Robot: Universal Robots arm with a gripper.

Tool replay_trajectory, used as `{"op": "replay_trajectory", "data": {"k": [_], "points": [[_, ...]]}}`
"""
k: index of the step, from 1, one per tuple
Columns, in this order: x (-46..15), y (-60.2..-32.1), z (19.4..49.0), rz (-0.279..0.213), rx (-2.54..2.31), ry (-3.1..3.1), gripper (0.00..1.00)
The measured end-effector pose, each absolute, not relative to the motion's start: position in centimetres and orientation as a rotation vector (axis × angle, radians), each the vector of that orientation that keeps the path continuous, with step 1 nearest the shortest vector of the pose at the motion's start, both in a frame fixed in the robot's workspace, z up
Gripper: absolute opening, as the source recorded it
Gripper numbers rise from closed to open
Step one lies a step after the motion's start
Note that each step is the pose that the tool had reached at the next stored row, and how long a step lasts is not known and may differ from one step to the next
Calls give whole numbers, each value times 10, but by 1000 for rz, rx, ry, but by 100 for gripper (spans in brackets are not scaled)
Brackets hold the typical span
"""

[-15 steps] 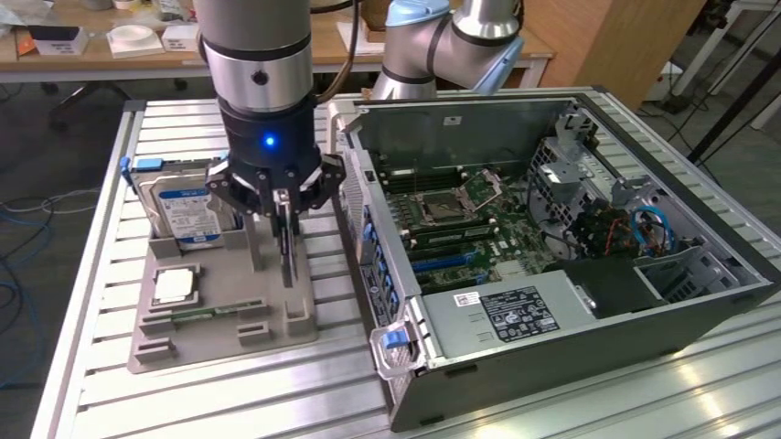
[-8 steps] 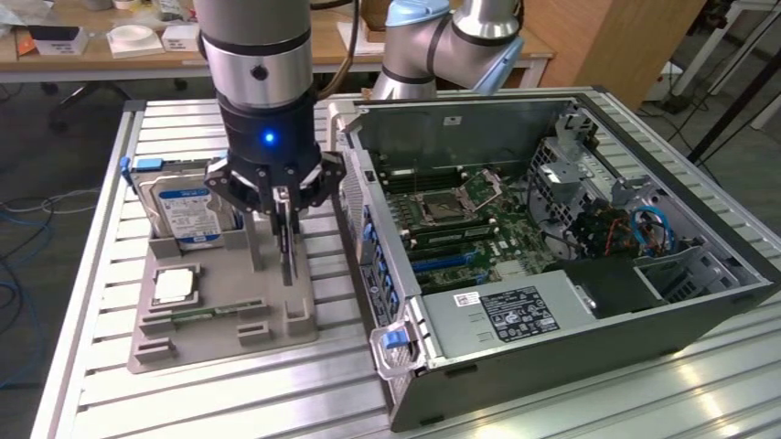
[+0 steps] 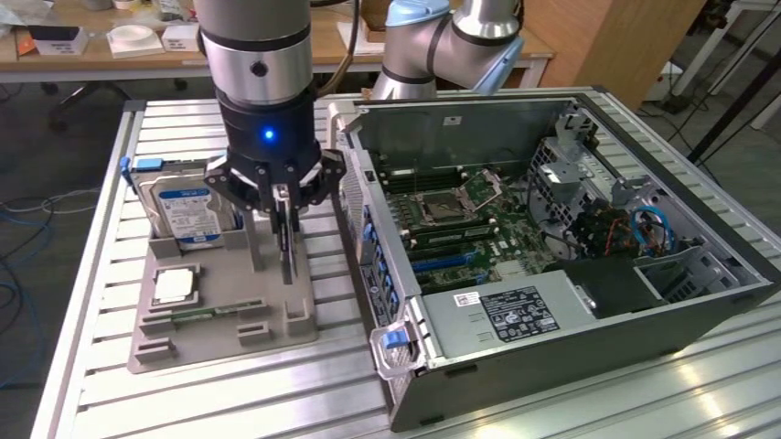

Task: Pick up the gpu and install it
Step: 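Pick up the gpu and move the gpu toward the slot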

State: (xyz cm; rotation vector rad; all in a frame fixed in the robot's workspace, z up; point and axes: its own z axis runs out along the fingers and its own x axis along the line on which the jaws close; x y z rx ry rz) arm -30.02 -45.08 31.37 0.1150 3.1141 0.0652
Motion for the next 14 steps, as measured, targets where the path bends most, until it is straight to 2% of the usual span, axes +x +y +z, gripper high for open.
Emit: {"op": "replay_trajectory", "data": {"k": [14], "points": [[-300,-451,317,65,115,3114,26]]}}
